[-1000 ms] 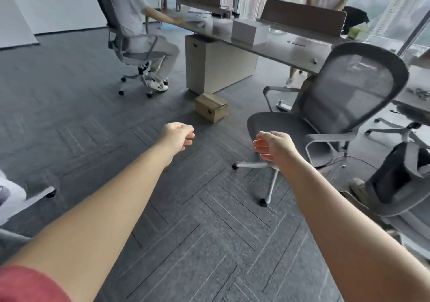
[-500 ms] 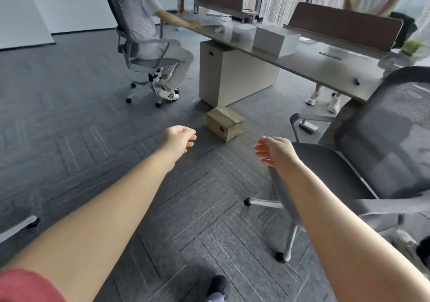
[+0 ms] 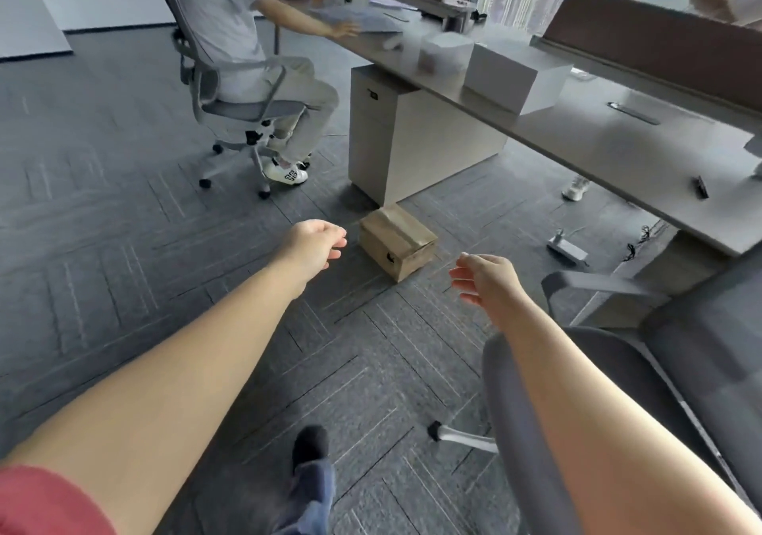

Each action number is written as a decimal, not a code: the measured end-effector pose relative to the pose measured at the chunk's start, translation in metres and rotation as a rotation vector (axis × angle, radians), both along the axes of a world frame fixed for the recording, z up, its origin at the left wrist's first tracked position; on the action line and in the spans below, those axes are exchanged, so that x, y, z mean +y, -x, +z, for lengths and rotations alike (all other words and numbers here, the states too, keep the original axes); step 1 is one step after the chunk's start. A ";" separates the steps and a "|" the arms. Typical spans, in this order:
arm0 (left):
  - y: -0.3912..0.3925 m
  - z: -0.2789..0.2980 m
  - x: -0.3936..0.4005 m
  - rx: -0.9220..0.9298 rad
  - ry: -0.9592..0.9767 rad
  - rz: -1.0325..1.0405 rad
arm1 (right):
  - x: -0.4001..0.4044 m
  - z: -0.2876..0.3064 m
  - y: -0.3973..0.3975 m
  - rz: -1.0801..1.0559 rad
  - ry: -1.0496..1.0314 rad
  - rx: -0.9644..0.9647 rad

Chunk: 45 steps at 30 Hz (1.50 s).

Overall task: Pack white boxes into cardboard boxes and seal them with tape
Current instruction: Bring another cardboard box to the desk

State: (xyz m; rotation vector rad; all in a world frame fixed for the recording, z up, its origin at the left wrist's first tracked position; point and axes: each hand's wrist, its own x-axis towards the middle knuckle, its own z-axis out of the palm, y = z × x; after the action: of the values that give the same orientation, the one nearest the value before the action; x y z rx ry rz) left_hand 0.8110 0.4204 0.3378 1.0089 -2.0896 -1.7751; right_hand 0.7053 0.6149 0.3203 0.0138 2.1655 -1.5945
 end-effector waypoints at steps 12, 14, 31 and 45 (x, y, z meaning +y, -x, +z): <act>0.268 -0.040 -0.181 -0.155 -0.019 -0.104 | -0.158 -0.038 0.243 -0.178 -0.018 -0.105; 0.306 -0.043 -0.202 -0.172 -0.022 -0.131 | -0.173 -0.044 0.277 -0.209 -0.020 -0.117; 0.646 -0.197 -0.304 -0.454 0.078 -0.391 | -0.270 -0.218 0.569 -0.378 -0.145 -0.317; 0.795 -0.526 -0.375 -0.618 0.241 -0.512 | -0.318 -0.542 0.651 -0.596 -0.243 -0.443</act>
State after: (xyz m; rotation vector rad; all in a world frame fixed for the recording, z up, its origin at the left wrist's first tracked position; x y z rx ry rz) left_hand 0.0163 0.0452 -0.1885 1.1247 -3.0885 -1.4469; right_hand 0.0541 0.2967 -0.2217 1.0685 2.0712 -1.4065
